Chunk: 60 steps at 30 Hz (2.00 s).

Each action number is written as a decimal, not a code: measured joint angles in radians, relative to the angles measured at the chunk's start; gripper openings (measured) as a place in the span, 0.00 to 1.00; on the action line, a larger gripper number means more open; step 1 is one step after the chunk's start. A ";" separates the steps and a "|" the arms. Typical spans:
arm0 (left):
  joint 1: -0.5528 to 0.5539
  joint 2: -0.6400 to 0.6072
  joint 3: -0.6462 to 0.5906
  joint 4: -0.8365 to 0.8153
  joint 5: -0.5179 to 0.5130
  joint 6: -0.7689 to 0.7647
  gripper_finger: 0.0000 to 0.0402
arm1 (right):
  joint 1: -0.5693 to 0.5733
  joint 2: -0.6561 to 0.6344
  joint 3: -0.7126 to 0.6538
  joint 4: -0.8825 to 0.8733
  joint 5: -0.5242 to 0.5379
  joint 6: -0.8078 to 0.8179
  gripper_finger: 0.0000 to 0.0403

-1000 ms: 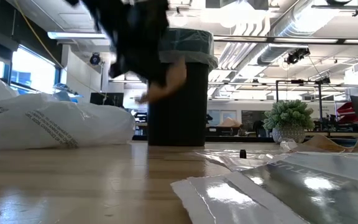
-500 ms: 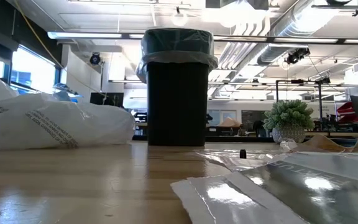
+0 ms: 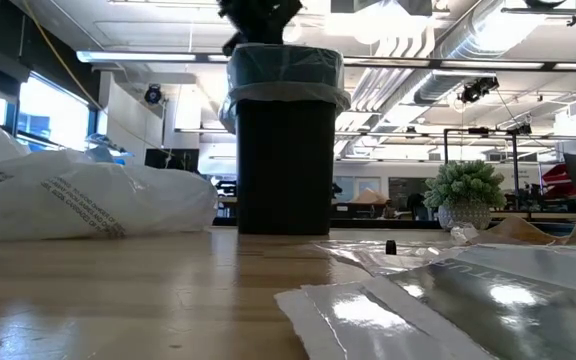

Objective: Place trash/remove bag and relplace

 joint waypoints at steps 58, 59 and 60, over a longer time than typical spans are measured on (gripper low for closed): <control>-0.826 0.085 0.159 -0.630 -0.537 -0.769 0.06 | -0.517 0.008 -1.038 0.956 -0.400 0.018 0.48; -0.835 0.078 0.159 -0.661 -0.553 -0.803 0.06 | -0.517 0.009 -1.039 0.958 -0.396 0.019 0.42; -0.847 0.071 0.159 -0.689 -0.569 -0.834 0.06 | -0.517 0.009 -1.040 0.961 -0.393 0.020 0.36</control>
